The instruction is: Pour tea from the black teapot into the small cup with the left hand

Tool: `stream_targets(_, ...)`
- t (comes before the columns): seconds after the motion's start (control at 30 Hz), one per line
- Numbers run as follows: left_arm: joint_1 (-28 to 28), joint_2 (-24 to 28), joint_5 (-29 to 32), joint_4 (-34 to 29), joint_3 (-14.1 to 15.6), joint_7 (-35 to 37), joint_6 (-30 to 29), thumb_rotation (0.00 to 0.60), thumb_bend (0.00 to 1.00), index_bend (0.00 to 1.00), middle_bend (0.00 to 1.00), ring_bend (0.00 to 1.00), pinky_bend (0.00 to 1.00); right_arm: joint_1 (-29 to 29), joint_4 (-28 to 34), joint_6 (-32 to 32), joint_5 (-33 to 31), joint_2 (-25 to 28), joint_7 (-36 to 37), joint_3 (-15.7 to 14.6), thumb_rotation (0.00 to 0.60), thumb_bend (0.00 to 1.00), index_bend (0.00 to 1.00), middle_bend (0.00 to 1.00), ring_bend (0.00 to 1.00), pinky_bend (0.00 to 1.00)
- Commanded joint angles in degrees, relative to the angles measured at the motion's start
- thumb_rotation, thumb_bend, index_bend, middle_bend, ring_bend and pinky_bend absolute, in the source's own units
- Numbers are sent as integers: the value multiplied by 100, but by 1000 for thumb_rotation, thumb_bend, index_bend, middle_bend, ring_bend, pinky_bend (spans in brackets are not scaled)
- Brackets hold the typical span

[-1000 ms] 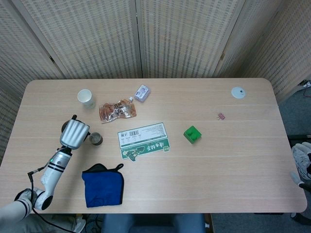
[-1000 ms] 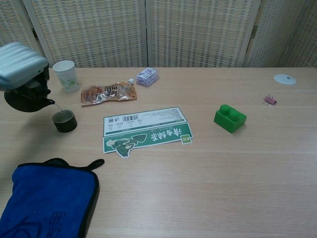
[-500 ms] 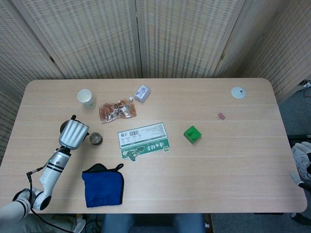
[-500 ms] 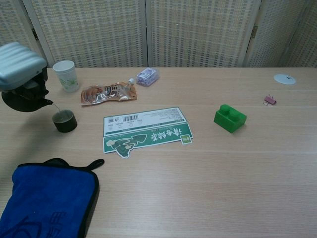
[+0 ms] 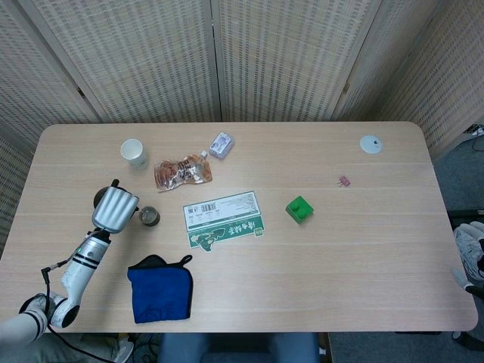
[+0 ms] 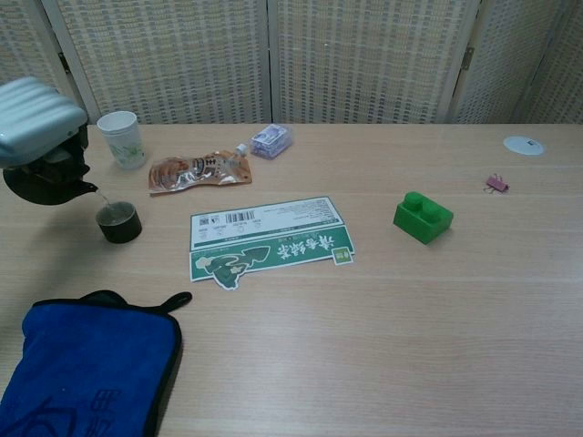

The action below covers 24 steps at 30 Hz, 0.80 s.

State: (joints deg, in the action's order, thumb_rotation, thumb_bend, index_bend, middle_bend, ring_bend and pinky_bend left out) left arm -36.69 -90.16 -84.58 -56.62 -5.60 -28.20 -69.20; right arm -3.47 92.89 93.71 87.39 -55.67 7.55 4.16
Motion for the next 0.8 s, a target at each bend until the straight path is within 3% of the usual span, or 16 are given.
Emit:
stream_targets(0.03, -1, -3, 2, -2, -4, -3, 1, 568, 383, 1000, 1000, 945, 444, -4, -2, 6, 0, 3, 4, 1, 600, 167, 229, 203, 156, 158)
stream_targets(0.8, 4, -6, -13, -12, 3, -58, -1, 565, 383, 1000, 1000, 945, 444, -18, -32, 19, -6, -6, 37, 5, 600, 168, 229, 203, 156, 158)
